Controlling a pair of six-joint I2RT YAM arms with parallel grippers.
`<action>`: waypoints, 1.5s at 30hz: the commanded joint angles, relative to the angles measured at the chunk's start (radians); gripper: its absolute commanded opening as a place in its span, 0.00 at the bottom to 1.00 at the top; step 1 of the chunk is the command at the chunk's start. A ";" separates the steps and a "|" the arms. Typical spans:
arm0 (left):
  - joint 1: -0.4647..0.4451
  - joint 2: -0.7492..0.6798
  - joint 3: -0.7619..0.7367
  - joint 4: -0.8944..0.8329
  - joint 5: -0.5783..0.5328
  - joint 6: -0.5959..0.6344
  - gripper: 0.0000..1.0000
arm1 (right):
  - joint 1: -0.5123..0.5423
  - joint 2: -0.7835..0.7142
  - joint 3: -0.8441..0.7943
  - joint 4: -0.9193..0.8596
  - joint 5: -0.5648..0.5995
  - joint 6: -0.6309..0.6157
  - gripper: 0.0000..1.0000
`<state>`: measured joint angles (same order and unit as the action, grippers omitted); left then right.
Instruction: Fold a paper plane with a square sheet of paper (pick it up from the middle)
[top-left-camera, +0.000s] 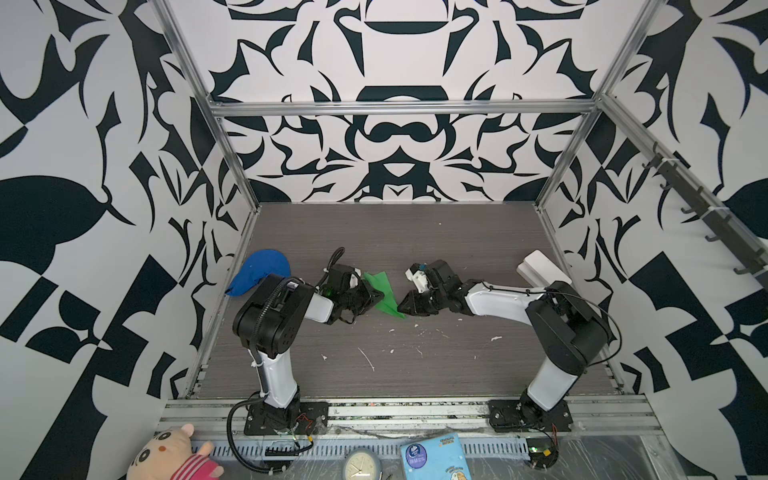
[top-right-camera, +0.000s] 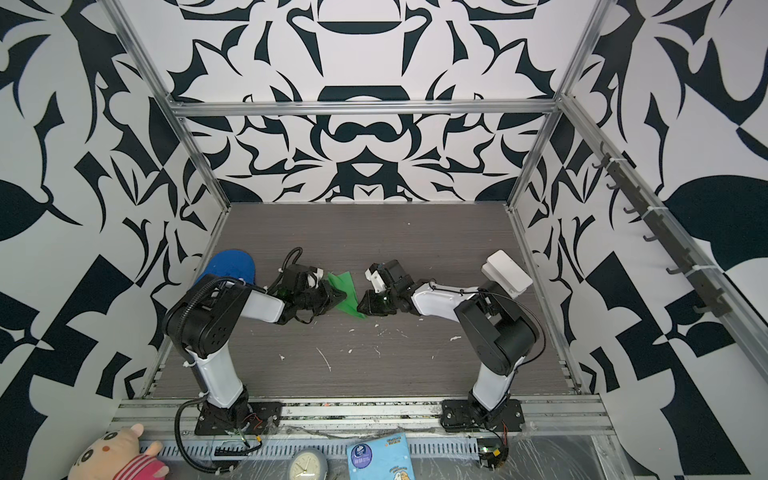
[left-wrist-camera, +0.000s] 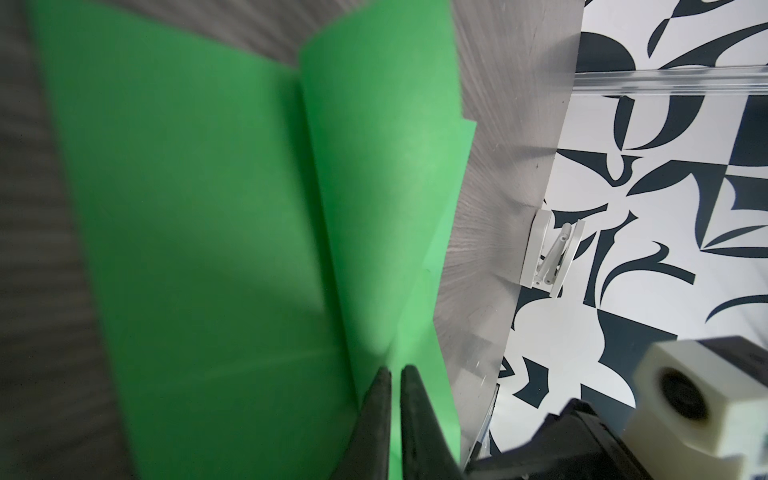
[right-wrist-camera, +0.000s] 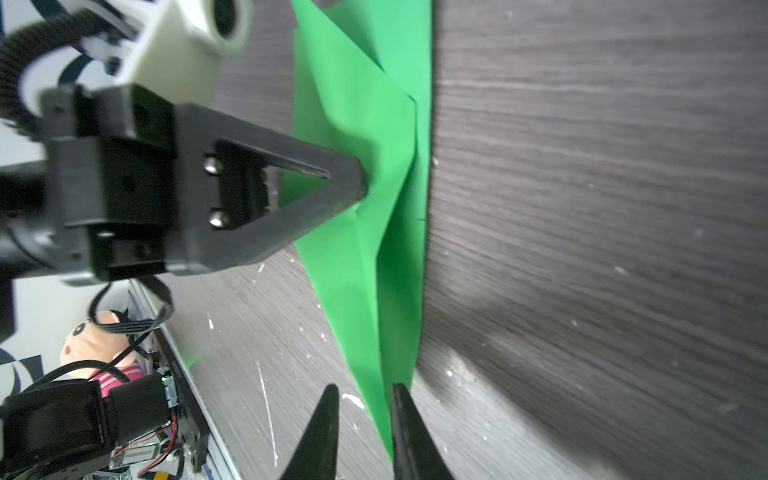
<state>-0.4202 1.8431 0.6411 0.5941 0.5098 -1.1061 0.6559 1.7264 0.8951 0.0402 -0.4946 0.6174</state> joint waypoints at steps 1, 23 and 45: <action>-0.002 0.012 0.001 -0.045 -0.016 0.007 0.12 | -0.001 -0.008 0.007 0.017 -0.013 -0.006 0.23; -0.003 0.015 0.002 -0.046 -0.019 0.003 0.12 | -0.001 0.031 0.008 -0.004 -0.025 -0.010 0.07; -0.003 0.007 0.008 -0.058 -0.026 0.003 0.12 | 0.001 0.088 0.010 -0.011 -0.040 -0.021 0.08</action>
<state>-0.4202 1.8431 0.6415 0.5934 0.5087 -1.1065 0.6559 1.8275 0.8951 0.0387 -0.5220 0.6109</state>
